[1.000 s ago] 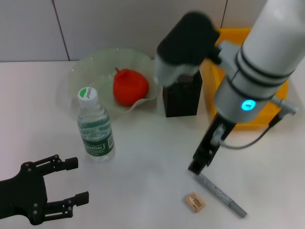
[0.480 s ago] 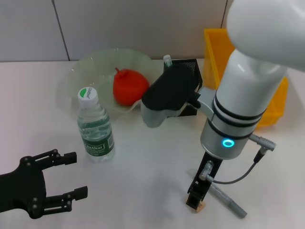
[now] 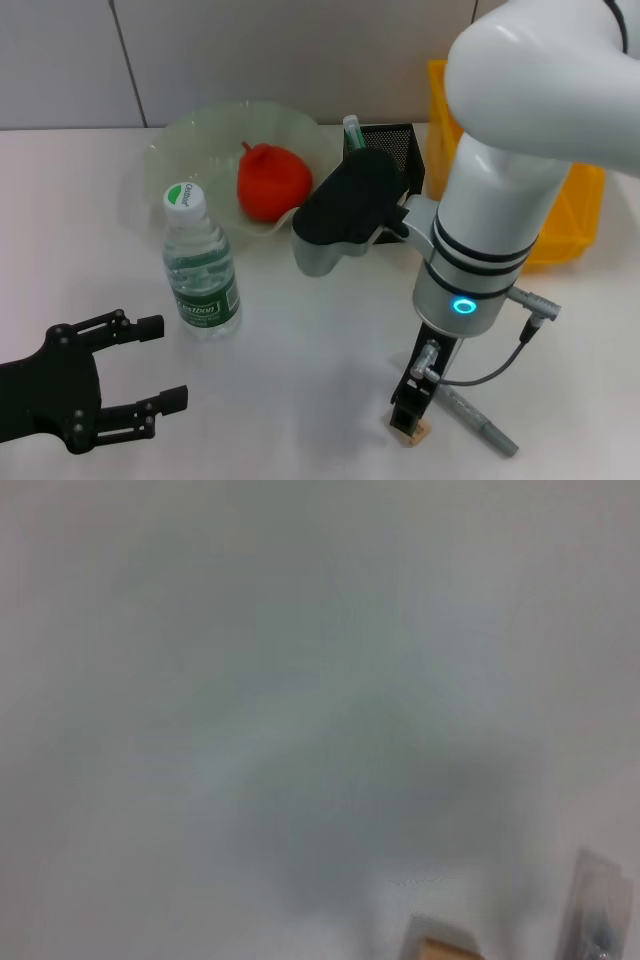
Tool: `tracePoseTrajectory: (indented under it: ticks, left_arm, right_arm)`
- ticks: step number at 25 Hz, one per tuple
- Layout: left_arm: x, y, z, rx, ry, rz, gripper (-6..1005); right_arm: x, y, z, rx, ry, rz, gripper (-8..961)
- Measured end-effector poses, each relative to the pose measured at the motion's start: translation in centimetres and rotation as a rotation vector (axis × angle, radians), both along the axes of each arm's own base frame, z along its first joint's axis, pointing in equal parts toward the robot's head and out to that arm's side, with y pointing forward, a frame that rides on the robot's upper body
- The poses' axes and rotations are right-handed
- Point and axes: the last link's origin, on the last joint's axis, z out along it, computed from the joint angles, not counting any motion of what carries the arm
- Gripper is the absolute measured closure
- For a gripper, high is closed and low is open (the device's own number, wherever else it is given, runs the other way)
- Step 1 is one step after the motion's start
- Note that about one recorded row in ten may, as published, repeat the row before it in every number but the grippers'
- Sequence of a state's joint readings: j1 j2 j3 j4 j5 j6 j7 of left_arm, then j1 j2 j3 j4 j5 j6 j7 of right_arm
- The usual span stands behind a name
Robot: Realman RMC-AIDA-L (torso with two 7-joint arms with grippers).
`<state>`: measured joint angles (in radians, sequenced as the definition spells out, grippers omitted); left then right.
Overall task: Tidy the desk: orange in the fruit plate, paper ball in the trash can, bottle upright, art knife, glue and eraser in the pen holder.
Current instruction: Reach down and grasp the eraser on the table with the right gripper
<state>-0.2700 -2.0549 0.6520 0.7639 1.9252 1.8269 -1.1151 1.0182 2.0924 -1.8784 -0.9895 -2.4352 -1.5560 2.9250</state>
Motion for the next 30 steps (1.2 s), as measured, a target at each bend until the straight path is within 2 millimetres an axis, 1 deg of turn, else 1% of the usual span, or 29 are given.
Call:
tracePoseTrajectory:
  ticks: [7, 14, 22, 30]
  left_arm:
    - [0.0, 0.0, -0.1, 0.002, 0.001, 0.002, 187]
    - [0.0, 0.0, -0.1, 0.002, 0.000, 0.004, 187]
    - [-0.1, -0.1, -0.1, 0.002, 0.000, 0.007, 187]
    - [-0.2, -0.2, -0.2, -0.001, -0.003, 0.011, 187]
  right_arm:
    - [-0.1, -0.3, -0.8, -0.026, -0.004, 0.011, 447]
    - [0.4, -0.1, -1.0, -0.017, -0.015, 0.000, 455]
    - [0.5, -0.4, -1.5, -0.031, -0.019, 0.013, 465]
    - [0.6, -0.4, -1.7, -0.030, -0.015, 0.014, 474]
